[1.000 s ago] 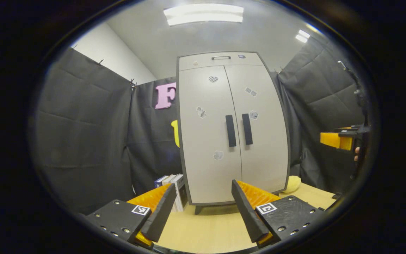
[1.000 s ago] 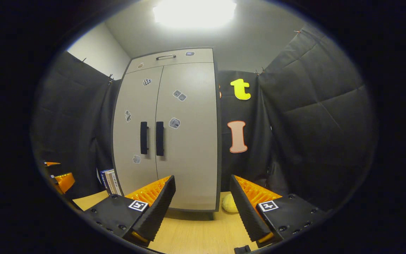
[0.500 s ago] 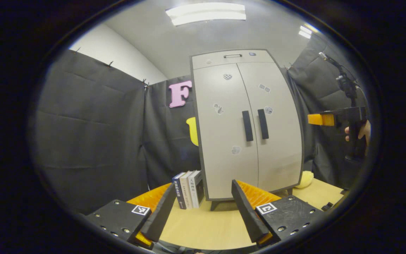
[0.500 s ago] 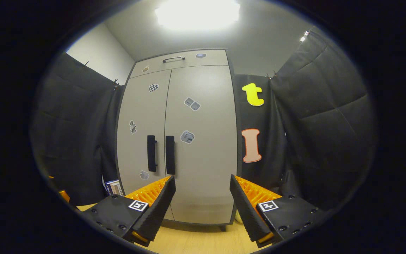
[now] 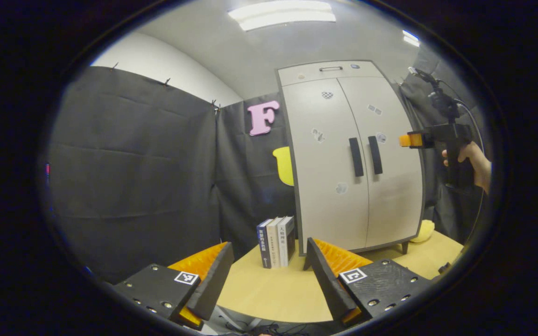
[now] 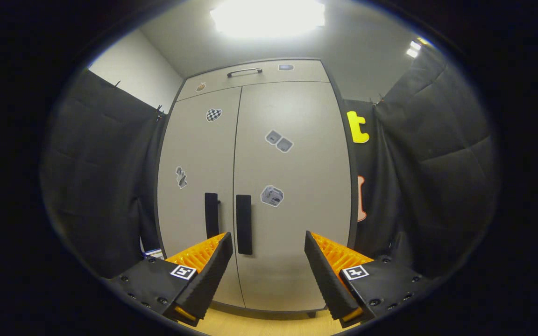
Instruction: Open the right door of the double-door shoe cabinet with the right hand, and open the left door with the left hand.
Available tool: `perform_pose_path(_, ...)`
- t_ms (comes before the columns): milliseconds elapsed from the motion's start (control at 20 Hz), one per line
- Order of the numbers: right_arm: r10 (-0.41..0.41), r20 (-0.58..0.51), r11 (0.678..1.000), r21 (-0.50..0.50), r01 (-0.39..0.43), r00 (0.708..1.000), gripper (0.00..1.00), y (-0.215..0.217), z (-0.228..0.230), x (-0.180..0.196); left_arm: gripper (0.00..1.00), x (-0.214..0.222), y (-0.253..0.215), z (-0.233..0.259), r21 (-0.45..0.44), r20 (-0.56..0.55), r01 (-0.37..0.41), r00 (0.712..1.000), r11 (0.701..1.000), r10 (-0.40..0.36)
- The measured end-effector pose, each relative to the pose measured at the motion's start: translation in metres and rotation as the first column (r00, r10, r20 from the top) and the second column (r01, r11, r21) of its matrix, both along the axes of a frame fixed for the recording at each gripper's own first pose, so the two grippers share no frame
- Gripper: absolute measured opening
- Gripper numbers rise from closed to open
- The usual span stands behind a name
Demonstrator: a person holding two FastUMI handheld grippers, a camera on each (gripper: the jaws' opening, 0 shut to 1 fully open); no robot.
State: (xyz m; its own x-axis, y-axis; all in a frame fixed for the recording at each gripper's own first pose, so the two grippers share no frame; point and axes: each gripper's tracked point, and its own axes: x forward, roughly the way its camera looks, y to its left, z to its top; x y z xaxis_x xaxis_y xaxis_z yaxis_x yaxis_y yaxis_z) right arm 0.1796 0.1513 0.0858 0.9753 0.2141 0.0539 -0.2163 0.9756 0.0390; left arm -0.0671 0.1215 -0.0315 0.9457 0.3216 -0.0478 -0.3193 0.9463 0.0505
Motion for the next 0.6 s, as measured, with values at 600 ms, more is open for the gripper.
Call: perform_pose_path(600,0.028,-0.028,0.999,-0.035,-0.029,0.999,0.98,0.056,-0.008,0.082,0.94,-0.030,0.046,-0.021,-0.003,-0.057,-0.125,0.991,0.992,0.125)
